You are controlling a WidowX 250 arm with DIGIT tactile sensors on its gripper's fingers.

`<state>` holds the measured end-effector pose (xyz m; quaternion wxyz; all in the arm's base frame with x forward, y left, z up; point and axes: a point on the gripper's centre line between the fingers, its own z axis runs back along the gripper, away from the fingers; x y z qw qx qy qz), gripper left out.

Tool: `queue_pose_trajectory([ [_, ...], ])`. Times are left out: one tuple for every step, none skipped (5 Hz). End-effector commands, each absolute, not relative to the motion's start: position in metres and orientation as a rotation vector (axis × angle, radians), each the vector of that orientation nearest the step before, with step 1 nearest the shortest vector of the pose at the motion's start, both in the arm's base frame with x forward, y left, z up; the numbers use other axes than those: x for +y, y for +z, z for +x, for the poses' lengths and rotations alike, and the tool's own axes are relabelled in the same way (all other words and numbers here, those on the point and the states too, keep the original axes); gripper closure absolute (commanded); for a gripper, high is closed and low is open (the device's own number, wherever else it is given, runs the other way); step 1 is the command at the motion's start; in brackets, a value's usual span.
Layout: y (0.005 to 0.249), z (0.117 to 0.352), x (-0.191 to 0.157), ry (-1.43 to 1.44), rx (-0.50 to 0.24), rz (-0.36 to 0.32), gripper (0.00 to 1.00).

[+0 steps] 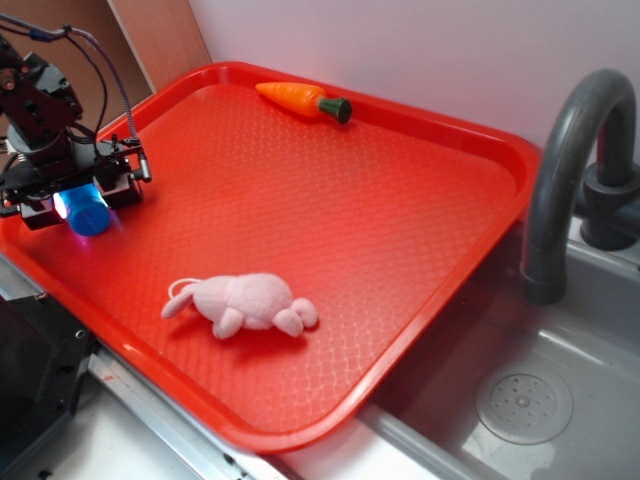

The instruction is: Grab the blue bottle.

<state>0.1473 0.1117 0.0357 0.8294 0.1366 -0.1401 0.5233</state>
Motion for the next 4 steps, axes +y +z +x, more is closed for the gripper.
queue_pose_trajectory([
  [0.109, 0.167, 0.095, 0.727, -0.367, 0.256, 1.0],
  [0.15, 0.18, 0.054, 0.488, -0.407, 0.178, 1.0],
  [0.181, 0.184, 0.007, 0.254, -0.397, 0.064, 1.0],
  [0.2, 0.178, -0.009, 0.205, -0.369, -0.01, 1.0],
])
